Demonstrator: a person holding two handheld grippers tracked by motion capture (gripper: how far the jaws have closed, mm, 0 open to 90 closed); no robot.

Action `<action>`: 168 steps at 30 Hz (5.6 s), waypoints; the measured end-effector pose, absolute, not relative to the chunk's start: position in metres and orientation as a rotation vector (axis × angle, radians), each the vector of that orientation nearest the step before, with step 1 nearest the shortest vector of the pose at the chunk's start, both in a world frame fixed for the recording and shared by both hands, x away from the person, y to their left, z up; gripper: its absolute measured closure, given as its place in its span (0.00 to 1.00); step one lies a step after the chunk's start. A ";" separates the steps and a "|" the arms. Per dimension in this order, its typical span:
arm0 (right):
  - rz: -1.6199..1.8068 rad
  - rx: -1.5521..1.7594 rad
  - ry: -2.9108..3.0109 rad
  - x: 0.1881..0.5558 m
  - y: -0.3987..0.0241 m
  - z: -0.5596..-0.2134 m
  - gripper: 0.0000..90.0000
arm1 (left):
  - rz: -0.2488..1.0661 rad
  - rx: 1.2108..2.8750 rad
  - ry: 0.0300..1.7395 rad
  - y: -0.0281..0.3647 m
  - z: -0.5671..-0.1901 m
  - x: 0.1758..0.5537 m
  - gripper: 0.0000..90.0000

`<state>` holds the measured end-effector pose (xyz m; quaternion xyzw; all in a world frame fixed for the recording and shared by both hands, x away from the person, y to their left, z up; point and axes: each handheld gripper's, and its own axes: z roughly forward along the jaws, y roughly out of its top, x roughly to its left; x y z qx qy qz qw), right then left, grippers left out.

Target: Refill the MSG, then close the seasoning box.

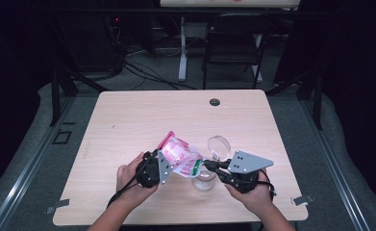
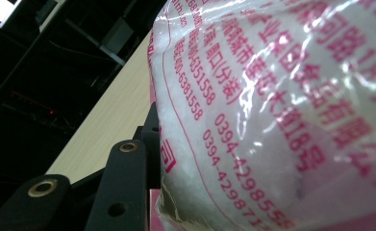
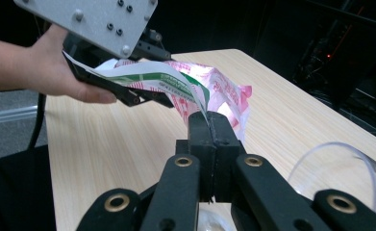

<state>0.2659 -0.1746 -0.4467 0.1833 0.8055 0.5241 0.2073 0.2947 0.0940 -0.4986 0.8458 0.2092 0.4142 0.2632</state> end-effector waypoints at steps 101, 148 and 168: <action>1.613 0.651 2.283 0.286 -0.183 -0.453 1.00 | 1.467 2.334 0.333 0.071 -0.492 0.289 0.70; 1.541 0.752 2.273 0.300 -0.184 -0.480 1.00 | 1.682 2.340 0.233 0.070 -0.488 0.287 0.72; 1.543 0.758 2.272 0.302 -0.182 -0.482 1.00 | 1.710 2.364 0.188 0.070 -0.488 0.285 0.72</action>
